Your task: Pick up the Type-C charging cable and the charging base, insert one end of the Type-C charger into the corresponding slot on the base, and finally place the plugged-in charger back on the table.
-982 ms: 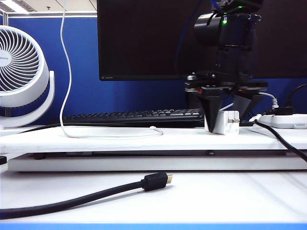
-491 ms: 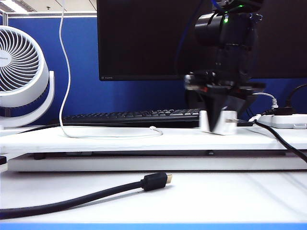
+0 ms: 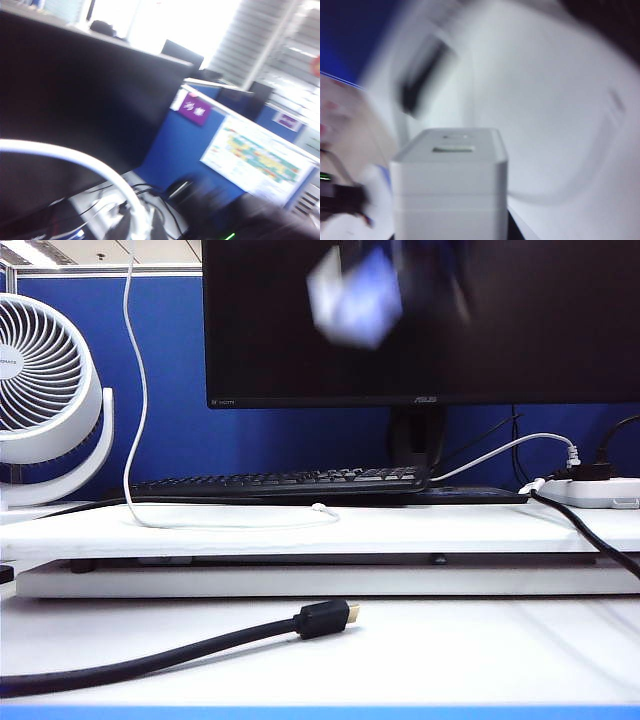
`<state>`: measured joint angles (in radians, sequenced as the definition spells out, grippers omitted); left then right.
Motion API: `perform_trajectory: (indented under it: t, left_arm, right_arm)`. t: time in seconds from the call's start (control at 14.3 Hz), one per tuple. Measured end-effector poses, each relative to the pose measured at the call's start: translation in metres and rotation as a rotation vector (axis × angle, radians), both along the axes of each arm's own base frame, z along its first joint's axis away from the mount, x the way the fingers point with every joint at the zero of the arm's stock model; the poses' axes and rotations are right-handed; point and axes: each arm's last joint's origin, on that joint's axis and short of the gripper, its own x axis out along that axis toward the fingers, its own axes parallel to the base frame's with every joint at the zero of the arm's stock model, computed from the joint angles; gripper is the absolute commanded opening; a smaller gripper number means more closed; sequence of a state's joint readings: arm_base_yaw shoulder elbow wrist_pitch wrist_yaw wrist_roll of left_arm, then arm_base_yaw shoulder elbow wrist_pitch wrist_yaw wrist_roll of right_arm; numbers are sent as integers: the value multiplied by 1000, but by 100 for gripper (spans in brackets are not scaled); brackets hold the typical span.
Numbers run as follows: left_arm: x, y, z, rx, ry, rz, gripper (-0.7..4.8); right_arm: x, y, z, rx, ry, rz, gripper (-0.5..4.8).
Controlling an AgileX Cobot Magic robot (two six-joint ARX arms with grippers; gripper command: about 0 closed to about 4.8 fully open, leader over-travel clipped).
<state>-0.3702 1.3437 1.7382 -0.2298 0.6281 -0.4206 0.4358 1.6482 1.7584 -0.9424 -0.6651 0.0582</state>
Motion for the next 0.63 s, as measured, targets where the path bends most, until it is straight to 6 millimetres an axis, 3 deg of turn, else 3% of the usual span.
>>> perform_trajectory:
  t: [0.07,0.28,0.63]
  left_arm:
    - [0,0,1,-4,-11,-9,-6]
    - [-5,0,13,-54,-125,-86,-6]
    - [-19,2,35,-131,-350,-222,-6]
  right_arm:
    - [-7,-2,17,57,-54,29,-1]
    - [-47,-17,92,315,-385,152,-1]
    - [-76,-28,139,548,-599,325,-1]
